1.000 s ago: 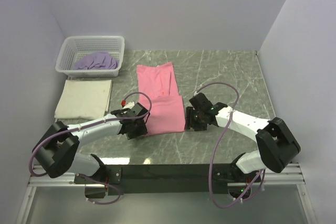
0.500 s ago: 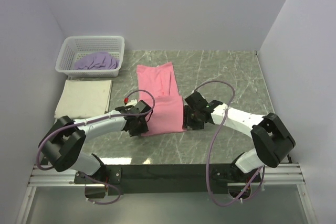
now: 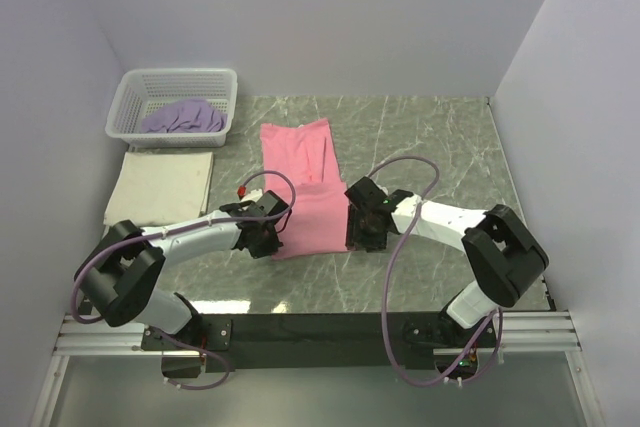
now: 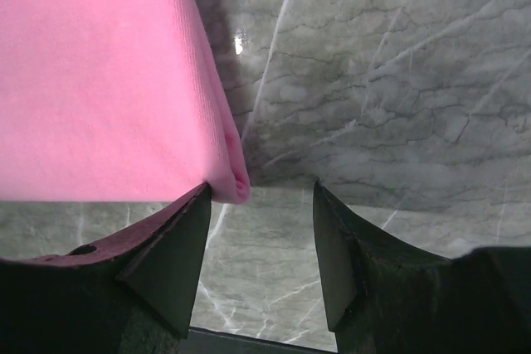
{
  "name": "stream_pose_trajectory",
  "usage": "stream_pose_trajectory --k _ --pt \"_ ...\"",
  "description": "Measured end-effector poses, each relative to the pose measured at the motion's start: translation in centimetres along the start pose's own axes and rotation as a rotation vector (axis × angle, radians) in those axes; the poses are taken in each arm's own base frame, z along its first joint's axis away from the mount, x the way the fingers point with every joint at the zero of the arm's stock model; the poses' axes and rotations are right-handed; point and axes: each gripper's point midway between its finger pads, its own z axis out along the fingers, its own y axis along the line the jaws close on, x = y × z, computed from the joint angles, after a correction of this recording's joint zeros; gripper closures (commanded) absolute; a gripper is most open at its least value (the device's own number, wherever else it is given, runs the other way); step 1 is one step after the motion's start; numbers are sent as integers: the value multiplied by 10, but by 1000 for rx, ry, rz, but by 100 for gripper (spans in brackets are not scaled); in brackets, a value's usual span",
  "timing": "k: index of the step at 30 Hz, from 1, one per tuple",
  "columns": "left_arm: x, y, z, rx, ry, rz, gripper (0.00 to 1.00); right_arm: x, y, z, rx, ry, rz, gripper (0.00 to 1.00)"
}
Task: Fold and stack the t-shirts
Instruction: Fold the tshirt
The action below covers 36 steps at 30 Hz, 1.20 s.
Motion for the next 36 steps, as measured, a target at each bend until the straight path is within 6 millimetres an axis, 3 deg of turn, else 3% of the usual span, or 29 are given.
stream_pose_trajectory --k 14,26,32,35,36 --pt "0 -1 -1 18 -5 -6 99 -3 8 4 38 14 -11 48" --pt "1 0 -1 30 -10 -9 99 0 11 9 61 42 -8 64" --pt "1 0 -1 35 -10 -11 99 2 18 11 42 72 1 77" --pt "1 0 -1 35 -10 -13 99 3 22 12 25 82 8 86" --pt "1 0 -1 35 -10 -13 99 3 23 12 19 85 8 94"
